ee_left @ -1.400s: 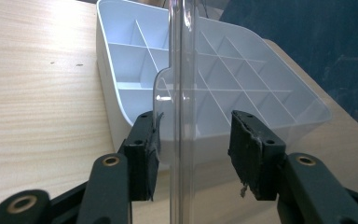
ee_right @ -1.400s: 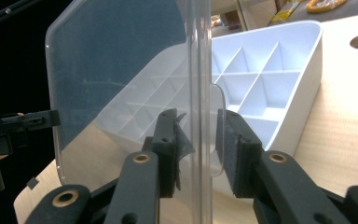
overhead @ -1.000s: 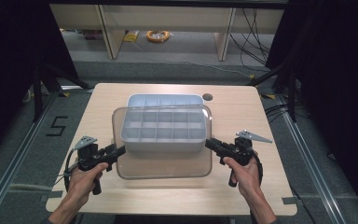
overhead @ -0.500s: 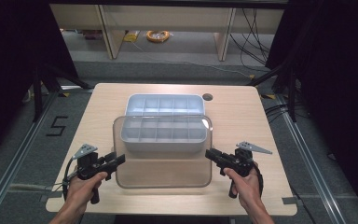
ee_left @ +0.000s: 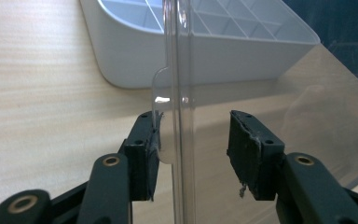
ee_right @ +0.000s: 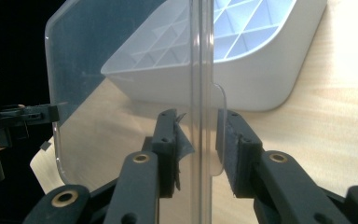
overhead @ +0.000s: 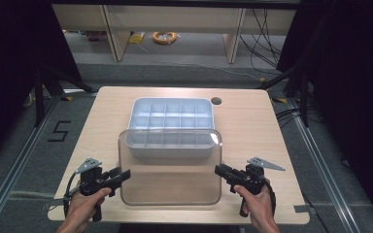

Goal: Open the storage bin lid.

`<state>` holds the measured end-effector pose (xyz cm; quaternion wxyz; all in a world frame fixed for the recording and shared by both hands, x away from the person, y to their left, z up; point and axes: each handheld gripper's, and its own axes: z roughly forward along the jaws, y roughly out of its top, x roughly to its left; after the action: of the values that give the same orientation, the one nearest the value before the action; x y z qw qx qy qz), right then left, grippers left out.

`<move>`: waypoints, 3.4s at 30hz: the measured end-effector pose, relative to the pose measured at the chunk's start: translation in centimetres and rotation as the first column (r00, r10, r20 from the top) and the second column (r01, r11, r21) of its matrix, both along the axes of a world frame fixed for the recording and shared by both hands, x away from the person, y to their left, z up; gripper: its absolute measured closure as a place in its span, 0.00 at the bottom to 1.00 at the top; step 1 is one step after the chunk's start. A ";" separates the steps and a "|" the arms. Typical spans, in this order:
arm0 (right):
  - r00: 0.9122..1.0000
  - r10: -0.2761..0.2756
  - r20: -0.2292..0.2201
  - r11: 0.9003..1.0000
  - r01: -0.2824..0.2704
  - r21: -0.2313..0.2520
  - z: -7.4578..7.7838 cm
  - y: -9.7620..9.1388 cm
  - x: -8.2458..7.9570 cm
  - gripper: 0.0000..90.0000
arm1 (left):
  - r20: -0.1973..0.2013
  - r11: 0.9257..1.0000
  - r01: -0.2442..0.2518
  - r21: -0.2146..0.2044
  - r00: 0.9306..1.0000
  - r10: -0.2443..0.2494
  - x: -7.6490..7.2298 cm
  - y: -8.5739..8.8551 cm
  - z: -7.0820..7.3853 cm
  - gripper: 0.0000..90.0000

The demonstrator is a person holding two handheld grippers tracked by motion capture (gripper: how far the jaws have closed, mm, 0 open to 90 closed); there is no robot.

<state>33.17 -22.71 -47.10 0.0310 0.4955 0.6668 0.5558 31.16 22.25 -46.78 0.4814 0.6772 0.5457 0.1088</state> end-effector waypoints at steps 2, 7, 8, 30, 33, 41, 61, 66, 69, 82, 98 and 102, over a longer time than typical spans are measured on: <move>1.000 -0.001 -0.005 1.000 0.001 -0.001 -0.3 0.0 -0.2 0.78 | -0.009 1.000 0.004 0.000 1.000 -0.004 -0.1 0.1 -0.1 0.59; 0.998 -0.006 -0.055 1.000 0.008 0.030 -0.4 0.1 -1.0 0.77 | -0.008 1.000 0.018 0.000 1.000 -0.018 -0.6 0.1 -0.1 0.59; 0.999 0.004 -0.039 1.000 -0.003 0.025 -0.5 0.1 -1.0 0.78 | -0.014 1.000 0.016 -0.006 1.000 -0.016 -0.7 0.1 -0.1 0.59; 0.995 -0.014 -0.094 1.000 0.015 0.012 -2.5 -0.6 -1.9 0.75 | -0.104 0.998 0.066 -0.002 0.992 -0.066 -1.1 -0.4 -2.4 0.57; 0.993 -0.016 -0.117 1.000 0.017 0.010 -2.7 -0.6 -2.0 0.74 | -0.118 0.997 0.071 -0.014 0.990 -0.072 -1.1 -0.3 -2.8 0.56; 0.989 -0.012 -0.148 1.000 0.014 0.011 -3.1 -0.6 -2.4 0.74 | -0.138 0.996 0.090 -0.013 0.986 -0.090 -1.5 -0.3 -3.3 0.56; 0.977 0.012 -0.212 0.999 -0.022 -0.047 -4.0 -0.1 -2.7 0.70 | -0.184 0.994 0.108 -0.022 0.977 -0.110 -1.6 0.2 -4.3 0.55; 0.974 0.010 -0.227 0.998 -0.024 -0.058 -4.1 0.0 -2.6 0.67 | -0.203 0.994 0.107 -0.030 0.973 -0.111 -1.3 0.2 -4.5 0.54; 0.980 0.015 -0.199 0.996 -0.033 -0.086 -4.4 -0.1 -2.3 0.66 | -0.209 0.994 0.109 -0.033 0.971 -0.113 -1.2 0.2 -4.7 0.54; 0.974 0.010 -0.224 0.991 -0.040 -0.128 -4.4 0.2 -1.5 0.63 | -0.223 0.993 0.110 -0.034 0.968 -0.115 -0.7 0.1 -4.8 0.54; 0.976 0.012 -0.218 0.985 -0.049 -0.166 -4.3 0.5 -0.7 0.61 | -0.210 0.995 0.099 -0.003 0.973 -0.098 -0.5 0.0 -4.8 0.54; 0.974 0.008 -0.226 0.984 -0.048 -0.172 -4.4 0.6 -0.6 0.61 | -0.195 0.995 0.094 0.026 0.977 -0.087 -0.6 0.0 -4.7 0.54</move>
<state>32.55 -22.14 -51.50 -0.0085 0.5411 0.7194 0.4355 30.58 22.23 -51.51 0.4186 0.7170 0.5566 0.0296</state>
